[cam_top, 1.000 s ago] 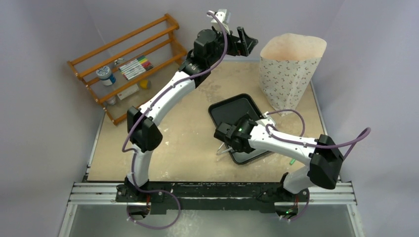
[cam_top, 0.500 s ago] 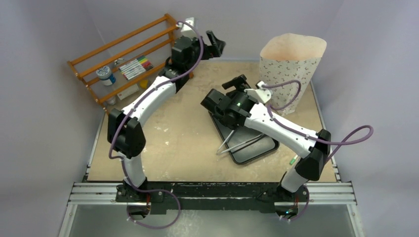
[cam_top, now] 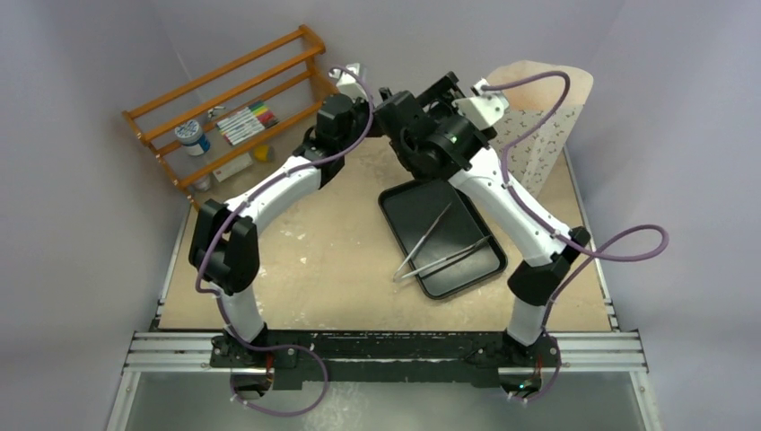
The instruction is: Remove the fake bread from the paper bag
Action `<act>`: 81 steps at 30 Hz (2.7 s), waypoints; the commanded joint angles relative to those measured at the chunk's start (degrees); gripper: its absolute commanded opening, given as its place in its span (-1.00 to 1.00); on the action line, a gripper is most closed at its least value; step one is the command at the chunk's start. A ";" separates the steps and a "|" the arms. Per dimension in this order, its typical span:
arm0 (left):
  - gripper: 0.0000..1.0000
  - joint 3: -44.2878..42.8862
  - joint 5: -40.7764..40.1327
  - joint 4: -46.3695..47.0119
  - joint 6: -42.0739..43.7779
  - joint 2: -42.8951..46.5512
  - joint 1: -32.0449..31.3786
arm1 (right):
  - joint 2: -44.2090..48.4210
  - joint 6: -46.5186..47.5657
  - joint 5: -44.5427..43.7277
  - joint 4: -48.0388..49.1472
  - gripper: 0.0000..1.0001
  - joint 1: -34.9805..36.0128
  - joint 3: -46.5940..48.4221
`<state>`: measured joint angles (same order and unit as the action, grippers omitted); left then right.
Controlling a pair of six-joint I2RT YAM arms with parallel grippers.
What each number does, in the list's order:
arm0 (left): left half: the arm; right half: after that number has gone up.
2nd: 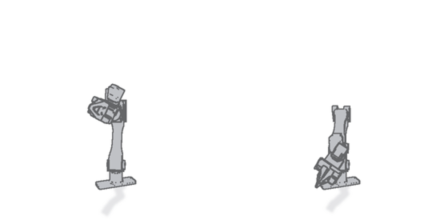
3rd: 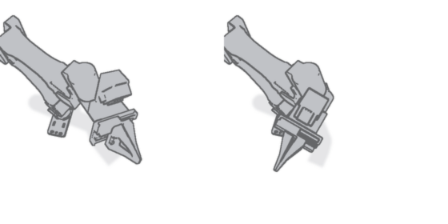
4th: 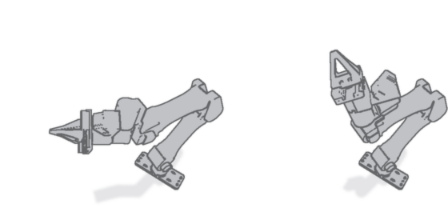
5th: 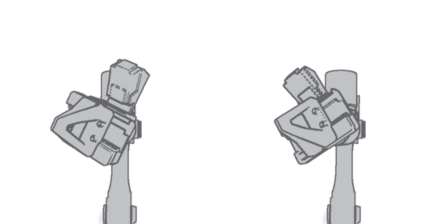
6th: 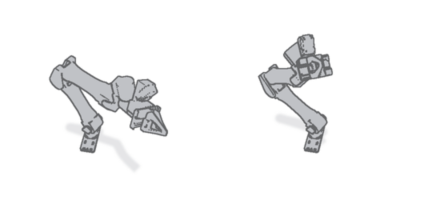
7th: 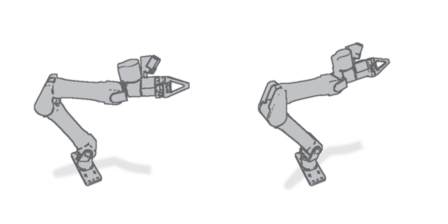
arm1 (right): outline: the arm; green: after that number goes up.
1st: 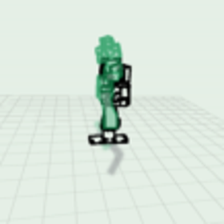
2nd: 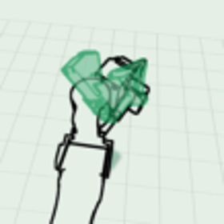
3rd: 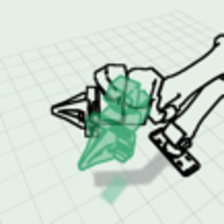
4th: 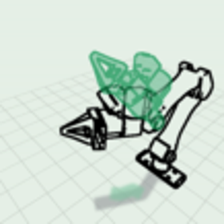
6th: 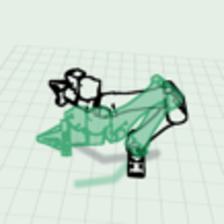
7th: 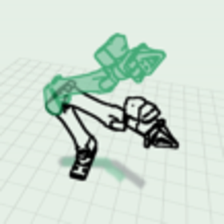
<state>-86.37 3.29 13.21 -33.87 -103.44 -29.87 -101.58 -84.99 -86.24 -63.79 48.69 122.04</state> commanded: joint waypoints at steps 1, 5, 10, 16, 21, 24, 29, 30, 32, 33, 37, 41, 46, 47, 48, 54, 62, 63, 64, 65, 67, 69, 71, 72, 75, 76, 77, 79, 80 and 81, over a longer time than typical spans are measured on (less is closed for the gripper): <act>1.00 0.65 2.74 3.42 0.98 1.28 -0.89 | -6.29 14.36 -8.14 1.44 0.72 -0.16 13.79; 0.99 1.48 2.64 2.01 1.16 1.50 -1.03 | -12.30 55.73 -2.05 33.73 0.75 -3.02 21.00; 1.00 2.77 1.44 1.06 1.87 3.12 -0.98 | -9.85 143.89 8.89 141.66 0.77 -4.43 -4.06; 1.00 2.74 3.92 2.60 0.68 1.72 -1.07 | -23.11 172.64 5.48 152.34 0.79 -8.11 21.66; 1.00 2.70 5.61 3.57 0.66 0.56 -2.04 | -13.29 160.13 2.07 142.39 0.78 -13.02 9.26; 1.00 2.04 5.83 3.52 0.52 -0.30 -2.76 | -10.20 154.77 -0.88 134.48 0.79 -15.59 7.06; 1.00 -1.35 5.50 0.98 0.62 -2.62 -3.75 | -13.16 167.22 -6.36 138.65 0.80 -17.02 12.83; 1.00 -1.84 5.26 0.32 0.58 -3.03 -3.93 | -12.36 165.53 -6.97 137.07 0.79 -16.97 11.15; 1.00 -2.21 3.98 -0.27 0.58 -3.24 -4.22 | -11.95 165.16 -7.81 136.47 0.77 -16.99 9.55; 1.00 -2.17 3.36 -0.25 0.30 -3.41 -4.35 | -12.09 165.16 -8.03 136.33 0.76 -16.96 8.93; 1.00 -2.15 0.94 -0.20 0.03 -4.57 -5.15 | -13.97 165.75 -8.23 136.91 0.75 -16.73 5.79; 1.00 -1.96 -1.32 -1.06 0.03 -5.10 -5.38 | -17.76 166.63 -8.23 137.07 0.75 -13.23 11.29; 1.00 -2.11 -3.11 -1.25 -0.12 -4.89 -5.38 | -22.99 159.20 -6.03 123.77 0.74 -1.35 34.01; 1.00 -2.09 -3.11 -1.05 -0.40 -4.83 -5.38 | -21.61 159.62 -5.08 125.72 0.73 1.47 33.12; 1.00 -1.97 -3.18 -0.72 -0.49 -4.81 -5.37 | -19.79 158.46 -4.14 125.74 0.74 4.40 30.68; 1.00 -1.61 -3.12 0.08 -0.31 -5.80 -5.38 | -7.96 140.92 12.47 108.99 0.92 22.71 12.11; 1.00 -2.23 -4.78 -1.55 2.41 -5.52 -5.37 | -6.02 118.65 20.64 72.99 0.76 20.55 23.90; 1.00 -2.69 -4.78 -1.95 2.40 -5.82 -5.38 | -8.27 118.72 17.92 68.99 0.75 18.32 28.78; 1.00 -3.02 -4.71 -2.32 2.40 -6.12 -5.38 | -9.61 121.04 15.87 68.74 0.74 15.73 31.56; 1.00 -3.22 -4.58 -2.40 2.34 -6.27 -5.38 | -9.98 125.87 13.36 72.85 0.74 13.30 31.38; 1.00 -3.15 -4.36 -2.49 2.23 -6.38 -5.38 | -9.40 136.63 8.43 83.42 0.75 8.11 27.68; 1.00 -3.19 -4.18 -2.41 2.16 -6.50 -5.37 | -9.42 139.49 6.69 84.53 0.77 4.98 27.73; 1.00 -3.22 -4.02 -2.32 1.93 -6.80 -5.35 | -9.58 140.30 6.35 83.41 0.78 5.31 28.86; 1.00 -3.27 -3.81 -2.25 1.84 -6.98 -5.33 | -9.70 140.84 6.19 83.33 0.78 5.84 29.48; 1.00 -3.37 -3.23 -2.06 1.31 -7.30 -5.43 | -9.80 140.18 7.03 82.60 0.78 8.68 29.35; 1.00 -3.32 -3.21 -2.05 1.31 -7.35 -5.46 | -9.99 137.68 8.40 80.13 0.77 9.77 29.29; 1.00 -3.23 -3.20 -1.91 1.26 -7.24 -5.46 | -10.39 132.86 11.19 74.10 0.77 10.95 29.77; 1.00 -3.08 -3.31 -2.07 1.51 -7.06 -5.54 | -12.94 118.13 19.66 56.99 0.73 12.84 34.89; 1.00 -2.81 -3.68 -2.21 1.99 -6.86 -5.55 | -13.78 110.28 26.54 46.62 0.74 13.21 37.06; 1.00 -2.54 -4.07 -2.34 2.47 -6.52 -5.55 | -13.13 101.75 35.90 38.91 0.74 12.40 36.72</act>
<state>-87.05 -0.47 9.17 -33.21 -111.04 -35.07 -114.13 43.07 -73.25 4.49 60.23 153.82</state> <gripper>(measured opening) 0.997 0.870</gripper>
